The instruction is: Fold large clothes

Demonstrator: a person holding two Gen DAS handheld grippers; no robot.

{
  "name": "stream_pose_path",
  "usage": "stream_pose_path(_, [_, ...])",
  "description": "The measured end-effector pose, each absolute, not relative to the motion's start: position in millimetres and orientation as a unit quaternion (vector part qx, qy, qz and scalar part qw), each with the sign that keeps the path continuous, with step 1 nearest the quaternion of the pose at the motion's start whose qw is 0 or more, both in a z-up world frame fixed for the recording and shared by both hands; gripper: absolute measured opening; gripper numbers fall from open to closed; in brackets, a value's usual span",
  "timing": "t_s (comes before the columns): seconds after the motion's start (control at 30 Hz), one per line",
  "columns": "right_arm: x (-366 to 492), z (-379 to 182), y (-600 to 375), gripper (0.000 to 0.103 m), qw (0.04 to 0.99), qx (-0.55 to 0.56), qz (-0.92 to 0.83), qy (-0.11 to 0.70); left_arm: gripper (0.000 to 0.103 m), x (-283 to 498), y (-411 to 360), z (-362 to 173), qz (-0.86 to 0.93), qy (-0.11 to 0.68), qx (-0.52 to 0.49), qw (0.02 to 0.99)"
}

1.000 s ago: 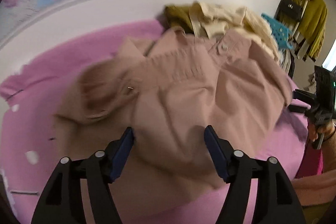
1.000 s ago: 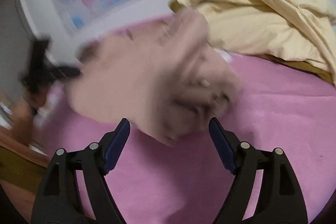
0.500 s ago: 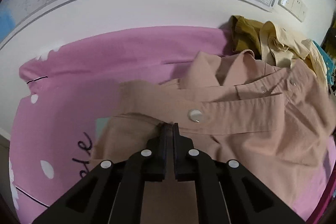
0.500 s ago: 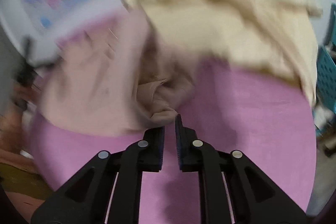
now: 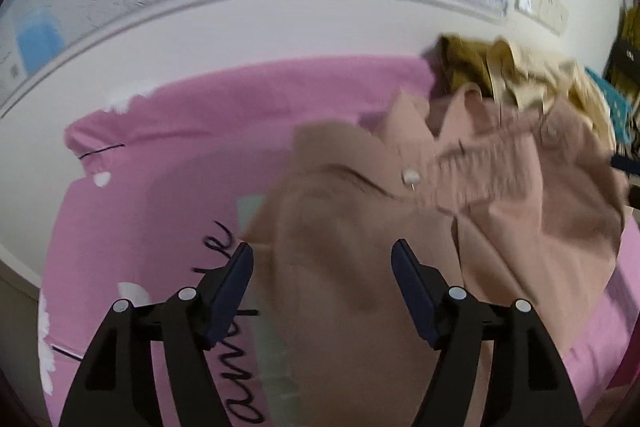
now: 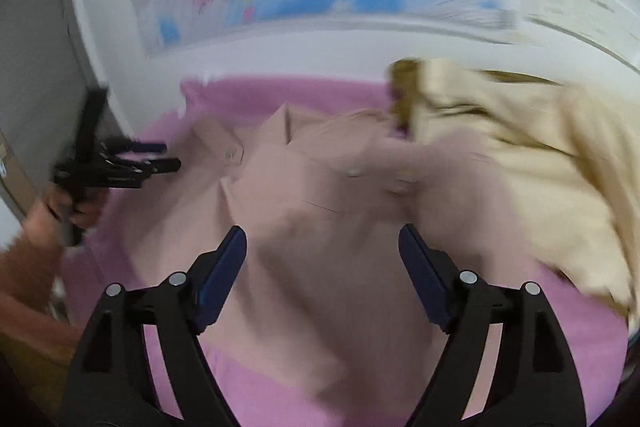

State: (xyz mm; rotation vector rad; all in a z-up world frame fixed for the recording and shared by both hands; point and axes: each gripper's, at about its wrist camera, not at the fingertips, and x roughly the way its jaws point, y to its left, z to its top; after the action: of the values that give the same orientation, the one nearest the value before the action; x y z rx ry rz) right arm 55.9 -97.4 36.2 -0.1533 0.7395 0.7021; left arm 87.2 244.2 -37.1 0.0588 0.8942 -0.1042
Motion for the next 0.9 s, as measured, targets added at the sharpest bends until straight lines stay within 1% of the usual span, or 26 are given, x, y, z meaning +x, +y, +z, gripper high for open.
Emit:
stream_pose_path(0.07, [78, 16, -58, 0.078, 0.851, -0.093, 0.344, 0.386, 0.05, 93, 240, -48, -0.038, 0.445, 0.037, 0.894])
stream_pose_path(0.1, [90, 8, -42, 0.077, 0.846, -0.1, 0.338, 0.399, 0.046, 97, 240, -52, -0.038, 0.453, 0.029, 0.89])
stream_pose_path(0.13, [96, 2, -34, 0.073, 0.844, -0.105, 0.338, 0.404, 0.04, 98, 243, -55, -0.041, 0.457, 0.02, 0.888])
stream_pose_path(0.17, [104, -7, -24, 0.064, 0.839, -0.117, 0.336, 0.412, 0.032, 99, 245, -56, -0.043, 0.459, 0.012, 0.888])
stream_pose_path(0.2, [110, -15, -16, 0.056, 0.835, -0.125, 0.33, 0.423, 0.03, 99, 248, -57, -0.044, 0.459, 0.006, 0.887])
stream_pose_path(0.23, [116, -20, -13, 0.038, 0.831, -0.126, 0.331, 0.429, 0.025, 98, 250, -57, -0.044, 0.458, 0.003, 0.888])
stream_pose_path(0.27, [118, -22, -15, 0.014, 0.832, -0.123, 0.332, 0.428, 0.021, 97, 252, -56, -0.044, 0.455, -0.001, 0.889])
stream_pose_path(0.3, [120, -20, -16, 0.007, 0.833, -0.116, 0.331, 0.427, 0.02, 96, 253, -54, -0.047, 0.453, -0.005, 0.89])
stream_pose_path(0.37, [124, -5, -20, 0.006, 0.843, -0.098, 0.33, 0.413, 0.015, 96, 258, -52, -0.046, 0.45, -0.015, 0.891])
stream_pose_path(0.47, [126, 29, -14, 0.004, 0.874, -0.105, 0.318, 0.353, 0.007, 97, 268, -42, -0.052, 0.441, -0.049, 0.895])
stream_pose_path(0.5, [126, 46, -13, 0.004, 0.887, -0.1, 0.317, 0.32, 0.007, 97, 272, -37, -0.054, 0.434, -0.061, 0.897])
stream_pose_path(0.57, [133, 56, -7, 0.005, 0.897, -0.108, 0.312, 0.295, 0.007, 98, 278, -29, -0.046, 0.419, -0.075, 0.904])
stream_pose_path(0.6, [140, 50, 2, 0.005, 0.896, -0.131, 0.301, 0.298, 0.007, 100, 278, -28, -0.041, 0.417, -0.074, 0.905])
stream_pose_path(0.63, [151, 36, 10, 0.006, 0.888, -0.149, 0.297, 0.318, 0.007, 101, 278, -28, -0.037, 0.419, -0.074, 0.904])
stream_pose_path(0.7, [169, 5, 18, 0.009, 0.863, -0.167, 0.298, 0.372, 0.012, 102, 277, -32, -0.033, 0.424, -0.07, 0.902])
stream_pose_path(0.77, [171, -17, 13, 0.019, 0.849, -0.169, 0.301, 0.401, 0.022, 101, 277, -35, -0.037, 0.43, -0.071, 0.899])
stream_pose_path(0.8, [170, -18, 11, 0.024, 0.848, -0.166, 0.302, 0.402, 0.026, 97, 278, -36, -0.044, 0.431, -0.074, 0.898])
stream_pose_path(0.83, [168, -14, 6, 0.034, 0.852, -0.157, 0.3, 0.398, 0.035, 94, 279, -37, -0.055, 0.431, -0.08, 0.897])
stream_pose_path(0.87, [164, -8, -3, 0.035, 0.857, -0.141, 0.302, 0.394, 0.04, 90, 281, -37, -0.064, 0.431, -0.086, 0.896])
stream_pose_path(0.9, [159, 0, -11, 0.035, 0.86, -0.129, 0.309, 0.385, 0.041, 85, 283, -36, -0.071, 0.428, -0.089, 0.896])
